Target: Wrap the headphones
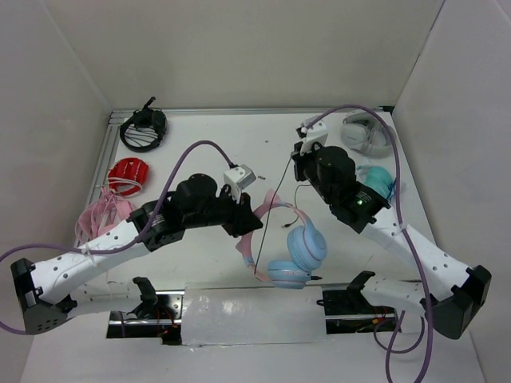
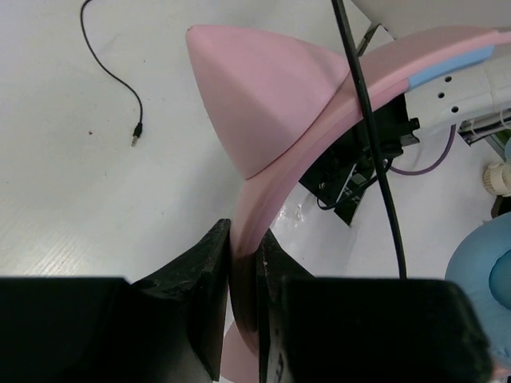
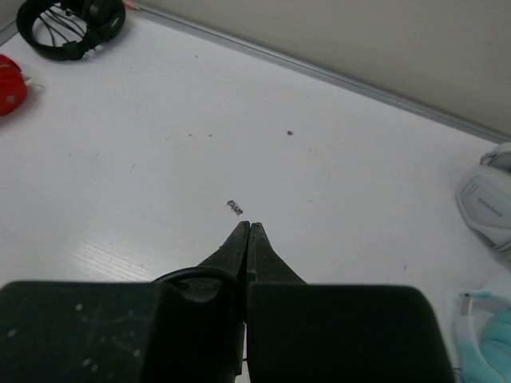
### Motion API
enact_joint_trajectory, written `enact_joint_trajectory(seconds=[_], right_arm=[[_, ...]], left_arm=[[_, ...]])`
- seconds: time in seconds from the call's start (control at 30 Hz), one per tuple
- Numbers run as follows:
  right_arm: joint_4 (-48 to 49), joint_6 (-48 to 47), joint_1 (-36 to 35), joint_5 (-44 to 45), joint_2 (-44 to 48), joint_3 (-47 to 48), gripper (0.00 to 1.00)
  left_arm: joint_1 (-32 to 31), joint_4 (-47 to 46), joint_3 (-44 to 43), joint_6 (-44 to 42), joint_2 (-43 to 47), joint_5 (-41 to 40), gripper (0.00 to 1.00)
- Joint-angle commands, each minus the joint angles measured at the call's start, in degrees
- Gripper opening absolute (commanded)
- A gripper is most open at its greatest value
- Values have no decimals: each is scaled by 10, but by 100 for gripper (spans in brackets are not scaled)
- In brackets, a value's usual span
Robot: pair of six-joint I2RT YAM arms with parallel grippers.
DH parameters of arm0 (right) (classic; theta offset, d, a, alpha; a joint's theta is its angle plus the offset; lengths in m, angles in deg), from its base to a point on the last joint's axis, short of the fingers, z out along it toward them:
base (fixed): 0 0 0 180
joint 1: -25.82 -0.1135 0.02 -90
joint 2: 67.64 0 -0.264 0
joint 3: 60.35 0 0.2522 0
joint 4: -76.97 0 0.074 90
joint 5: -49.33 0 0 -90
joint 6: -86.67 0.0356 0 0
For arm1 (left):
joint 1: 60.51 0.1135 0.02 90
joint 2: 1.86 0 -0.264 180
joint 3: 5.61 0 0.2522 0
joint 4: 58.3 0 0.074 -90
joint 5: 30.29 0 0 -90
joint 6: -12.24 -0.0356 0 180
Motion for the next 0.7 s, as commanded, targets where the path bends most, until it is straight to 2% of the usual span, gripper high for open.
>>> enact_joint_trajectory(seconds=[0.0, 0.03, 0.23, 0.4, 0.53, 0.67], right_arm=[[60, 49, 30, -55, 63, -47, 0], [63, 52, 30, -59, 74, -53, 0], [38, 57, 31, -66, 144, -65, 0], [34, 48, 35, -31, 167, -80, 0], [21, 57, 51, -28, 140, -72, 0], [26, 56, 66, -50, 124, -82, 0]], left_arm=[[-17, -7, -12, -4, 30, -6, 0], [-17, 3, -18, 0, 26, -6, 0], [-17, 109, -79, 37, -31, -133, 0], [-17, 106, -75, 27, -47, -113, 0], [-17, 59, -57, 6, -31, -77, 0], [-17, 61, -59, -11, -17, -67, 0]])
